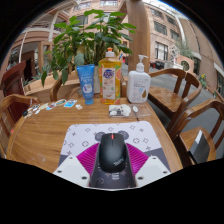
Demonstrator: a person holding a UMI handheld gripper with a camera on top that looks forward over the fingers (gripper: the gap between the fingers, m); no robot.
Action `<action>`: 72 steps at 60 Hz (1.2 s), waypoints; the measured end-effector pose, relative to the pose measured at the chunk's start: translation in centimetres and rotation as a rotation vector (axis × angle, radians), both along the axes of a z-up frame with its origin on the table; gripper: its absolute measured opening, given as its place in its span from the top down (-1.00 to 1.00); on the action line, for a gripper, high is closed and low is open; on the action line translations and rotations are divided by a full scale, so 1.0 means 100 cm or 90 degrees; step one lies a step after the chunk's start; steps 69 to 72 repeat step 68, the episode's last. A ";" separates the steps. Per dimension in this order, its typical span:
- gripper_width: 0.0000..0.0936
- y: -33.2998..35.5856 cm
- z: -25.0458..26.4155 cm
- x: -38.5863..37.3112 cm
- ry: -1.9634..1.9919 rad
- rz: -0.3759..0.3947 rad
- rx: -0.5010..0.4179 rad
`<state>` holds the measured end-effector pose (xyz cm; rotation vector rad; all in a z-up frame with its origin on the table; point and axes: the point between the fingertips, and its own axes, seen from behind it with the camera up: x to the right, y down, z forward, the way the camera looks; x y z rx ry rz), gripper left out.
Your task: Arrange mouse
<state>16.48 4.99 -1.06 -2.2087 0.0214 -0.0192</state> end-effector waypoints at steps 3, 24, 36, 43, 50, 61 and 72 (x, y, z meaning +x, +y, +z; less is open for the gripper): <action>-0.08 -0.004 0.000 0.000 -0.001 -0.001 -0.006; -0.84 -0.098 0.104 -0.014 -0.012 -0.014 0.050; -0.83 -0.174 0.157 -0.026 -0.015 -0.012 0.071; -0.83 -0.209 0.175 -0.031 -0.018 -0.012 0.076; -0.83 -0.236 0.187 -0.033 -0.029 -0.008 0.082; -0.83 -0.263 0.196 -0.036 -0.024 -0.006 0.090; -0.83 -0.269 0.203 -0.031 -0.039 -0.007 0.096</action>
